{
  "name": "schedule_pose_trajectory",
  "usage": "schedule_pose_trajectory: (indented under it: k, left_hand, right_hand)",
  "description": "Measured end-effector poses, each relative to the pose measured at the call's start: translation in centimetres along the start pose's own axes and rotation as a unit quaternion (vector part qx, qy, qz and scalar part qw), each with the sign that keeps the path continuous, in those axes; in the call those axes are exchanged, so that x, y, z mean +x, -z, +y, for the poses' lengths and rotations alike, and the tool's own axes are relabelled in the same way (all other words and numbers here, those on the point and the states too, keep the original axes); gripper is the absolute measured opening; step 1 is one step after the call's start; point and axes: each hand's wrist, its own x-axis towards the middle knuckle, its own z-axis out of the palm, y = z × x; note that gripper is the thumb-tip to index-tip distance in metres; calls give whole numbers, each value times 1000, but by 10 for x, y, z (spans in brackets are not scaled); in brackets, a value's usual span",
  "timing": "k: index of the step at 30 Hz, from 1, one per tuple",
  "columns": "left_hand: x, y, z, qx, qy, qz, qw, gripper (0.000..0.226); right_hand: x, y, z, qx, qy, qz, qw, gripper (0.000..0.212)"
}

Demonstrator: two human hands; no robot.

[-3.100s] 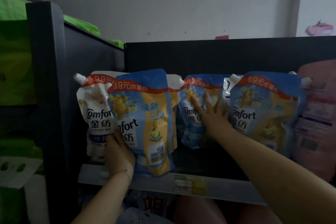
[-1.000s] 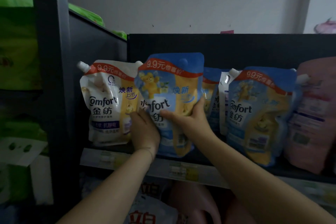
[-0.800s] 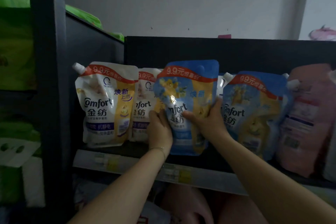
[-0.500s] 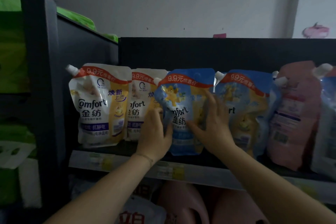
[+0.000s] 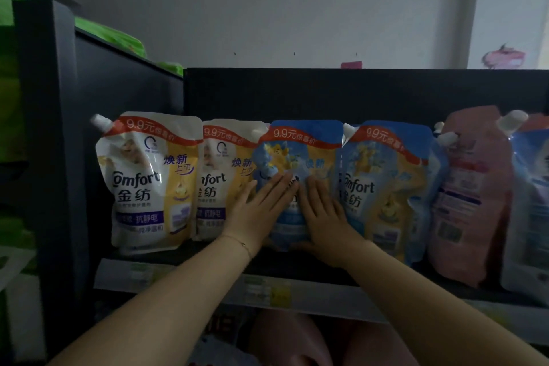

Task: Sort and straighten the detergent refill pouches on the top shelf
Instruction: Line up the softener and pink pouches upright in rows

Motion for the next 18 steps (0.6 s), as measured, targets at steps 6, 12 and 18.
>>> schedule_pose_trajectory:
  k: [6,12,18]
  left_hand:
    - [32,-3,-10,20,-9,-93,995,130]
    - [53,-7,-21,-2,-17,-114,993,143]
    - [50,2,-20,-6,-16,-123,992,140]
  right_hand:
    - [24,-7,2,37,-34,-13,999,112]
    - [35,-10,-1,31,-46,11,998,115]
    - [35,-10,-4,19,-62,2,998,117]
